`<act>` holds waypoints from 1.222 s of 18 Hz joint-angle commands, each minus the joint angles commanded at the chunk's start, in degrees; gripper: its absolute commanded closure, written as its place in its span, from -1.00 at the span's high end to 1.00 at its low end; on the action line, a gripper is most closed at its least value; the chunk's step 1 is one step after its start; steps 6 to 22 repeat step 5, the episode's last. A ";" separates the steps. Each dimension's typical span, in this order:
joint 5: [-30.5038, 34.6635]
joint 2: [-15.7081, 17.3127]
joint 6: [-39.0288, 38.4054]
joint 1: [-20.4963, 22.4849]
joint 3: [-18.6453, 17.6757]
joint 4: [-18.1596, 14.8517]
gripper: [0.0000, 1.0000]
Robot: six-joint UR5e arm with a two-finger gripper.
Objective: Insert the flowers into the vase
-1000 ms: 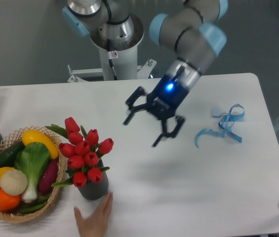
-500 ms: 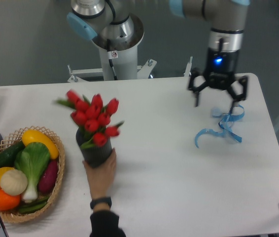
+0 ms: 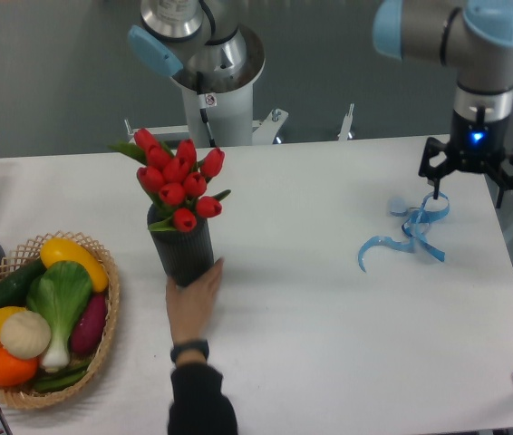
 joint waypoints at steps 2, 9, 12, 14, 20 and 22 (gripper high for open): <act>0.27 -0.35 0.00 -0.09 0.00 -0.44 1.00; 2.46 -1.75 0.00 -0.88 0.00 -0.27 1.00; 2.46 -1.75 0.00 -0.88 0.00 -0.27 1.00; 2.46 -1.75 0.00 -0.88 0.00 -0.27 1.00; 2.46 -1.75 0.00 -0.88 0.00 -0.27 1.00; 2.46 -1.75 0.00 -0.88 0.00 -0.27 1.00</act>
